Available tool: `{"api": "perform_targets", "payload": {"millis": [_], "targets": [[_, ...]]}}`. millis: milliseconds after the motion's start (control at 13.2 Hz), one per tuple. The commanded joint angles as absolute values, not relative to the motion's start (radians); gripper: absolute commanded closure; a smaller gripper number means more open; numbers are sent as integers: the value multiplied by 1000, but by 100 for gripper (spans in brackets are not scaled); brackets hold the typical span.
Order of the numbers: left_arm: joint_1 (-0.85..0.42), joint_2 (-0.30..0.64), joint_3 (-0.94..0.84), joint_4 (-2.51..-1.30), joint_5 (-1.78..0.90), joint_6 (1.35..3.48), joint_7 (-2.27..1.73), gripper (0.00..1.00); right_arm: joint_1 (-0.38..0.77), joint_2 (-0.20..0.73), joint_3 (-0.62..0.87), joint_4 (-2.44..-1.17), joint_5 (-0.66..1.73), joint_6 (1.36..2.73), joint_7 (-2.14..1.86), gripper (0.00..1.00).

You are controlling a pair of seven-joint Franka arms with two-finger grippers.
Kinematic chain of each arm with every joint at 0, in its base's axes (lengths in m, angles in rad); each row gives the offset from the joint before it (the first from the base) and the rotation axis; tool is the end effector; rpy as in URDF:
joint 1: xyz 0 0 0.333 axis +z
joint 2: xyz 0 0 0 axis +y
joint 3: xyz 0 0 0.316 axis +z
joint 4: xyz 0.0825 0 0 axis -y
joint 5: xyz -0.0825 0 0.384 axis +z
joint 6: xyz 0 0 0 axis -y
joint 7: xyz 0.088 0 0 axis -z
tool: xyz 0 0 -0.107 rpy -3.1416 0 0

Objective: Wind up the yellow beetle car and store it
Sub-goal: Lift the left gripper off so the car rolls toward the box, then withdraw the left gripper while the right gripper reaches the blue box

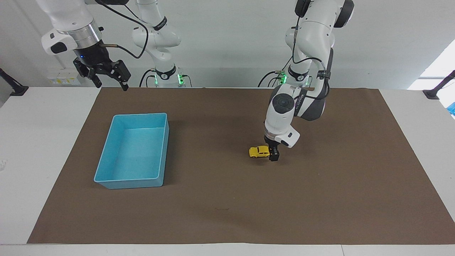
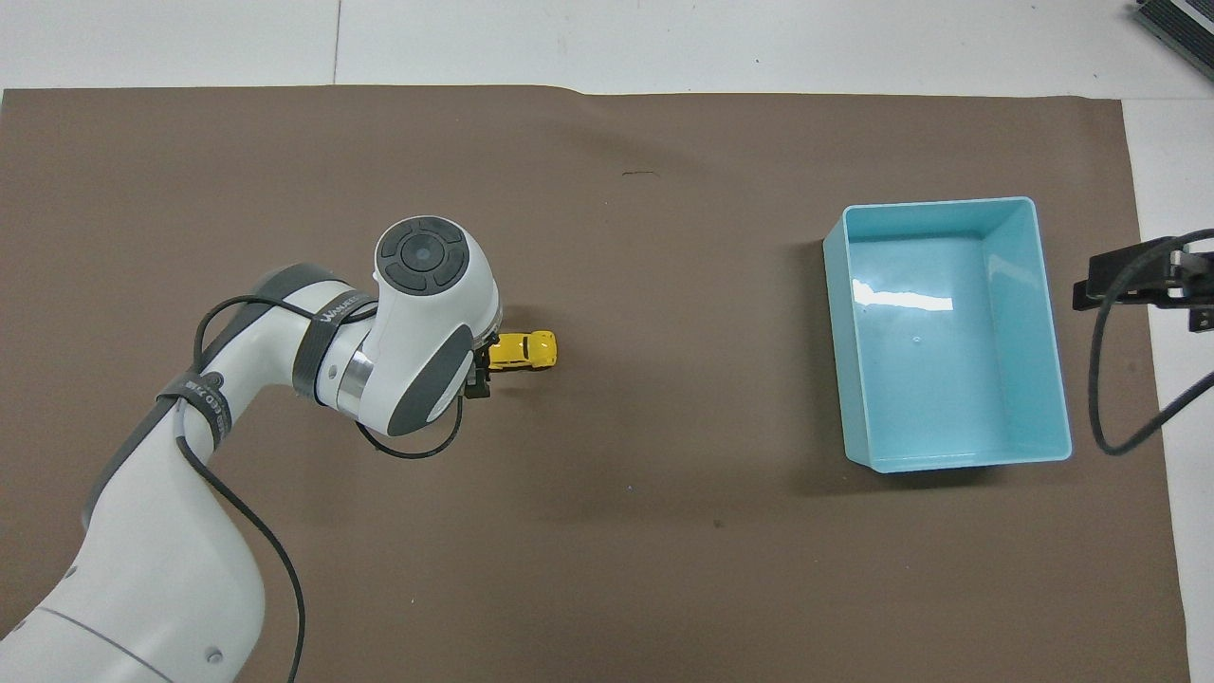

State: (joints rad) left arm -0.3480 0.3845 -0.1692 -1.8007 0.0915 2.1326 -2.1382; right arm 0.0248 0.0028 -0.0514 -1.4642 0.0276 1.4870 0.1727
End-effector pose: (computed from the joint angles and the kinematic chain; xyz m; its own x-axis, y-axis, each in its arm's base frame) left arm 0.5609 -0.3056 0.3326 -0.0097 0.9993 0.0349 0.9994 0.0109 -0.0326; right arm 0.5468 -0.0114 0.6654 0.9806 -0.1956 0.0150 -0.1951 -0.9803 -0.0303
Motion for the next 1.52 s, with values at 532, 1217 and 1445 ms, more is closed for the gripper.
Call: {"api": "perform_targets", "payload": {"millis": [532,1217,1445], "targets": [[-348,339,-161,-1763,103,2109,-2131,0,23,-9,-52,-1476,38,1471,187,0],[-328,267,-153,-1715,103,2099,-2039,0,17,-15,-48,-1479,41,1460,86,0],[-302,223,-153,-1721,103,2092,-1913,0,21,-26,-45,-1494,41,1456,-149,0]]}}
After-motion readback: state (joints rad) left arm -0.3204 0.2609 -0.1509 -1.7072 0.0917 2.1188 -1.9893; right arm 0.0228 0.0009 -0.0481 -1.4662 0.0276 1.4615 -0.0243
